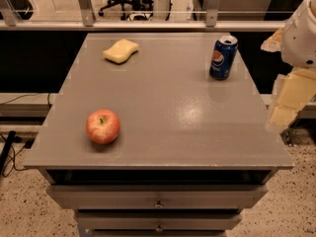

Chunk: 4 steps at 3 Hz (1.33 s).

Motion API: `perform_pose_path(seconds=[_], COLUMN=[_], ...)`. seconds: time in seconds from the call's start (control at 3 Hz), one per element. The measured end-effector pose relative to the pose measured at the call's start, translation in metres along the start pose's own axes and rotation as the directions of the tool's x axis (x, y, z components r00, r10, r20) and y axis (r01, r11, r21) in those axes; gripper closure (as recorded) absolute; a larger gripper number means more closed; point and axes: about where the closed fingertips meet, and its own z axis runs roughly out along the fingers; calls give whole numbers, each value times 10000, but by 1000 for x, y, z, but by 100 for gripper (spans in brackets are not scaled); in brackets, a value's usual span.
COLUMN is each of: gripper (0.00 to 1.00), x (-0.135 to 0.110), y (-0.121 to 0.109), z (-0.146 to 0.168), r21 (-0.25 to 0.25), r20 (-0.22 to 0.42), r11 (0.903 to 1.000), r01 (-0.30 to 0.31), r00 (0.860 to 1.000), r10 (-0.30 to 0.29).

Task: Pick pepsi can

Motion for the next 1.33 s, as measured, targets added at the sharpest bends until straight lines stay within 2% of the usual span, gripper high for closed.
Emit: perform_pose_path(seconds=[0.33, 0.67, 1.0, 1.33], gripper=[0, 0, 0, 0], x=[0, 1, 8, 15], y=[0, -8, -45, -91], z=[0, 3, 26, 61], r21=[2, 181, 432, 461], r20=[1, 368, 943, 1838], r11=[10000, 9987, 9900, 9729], r01=[0, -477, -1344, -2265], r00=[10000, 9982, 9870, 9592], r10=[0, 470, 1298, 2146])
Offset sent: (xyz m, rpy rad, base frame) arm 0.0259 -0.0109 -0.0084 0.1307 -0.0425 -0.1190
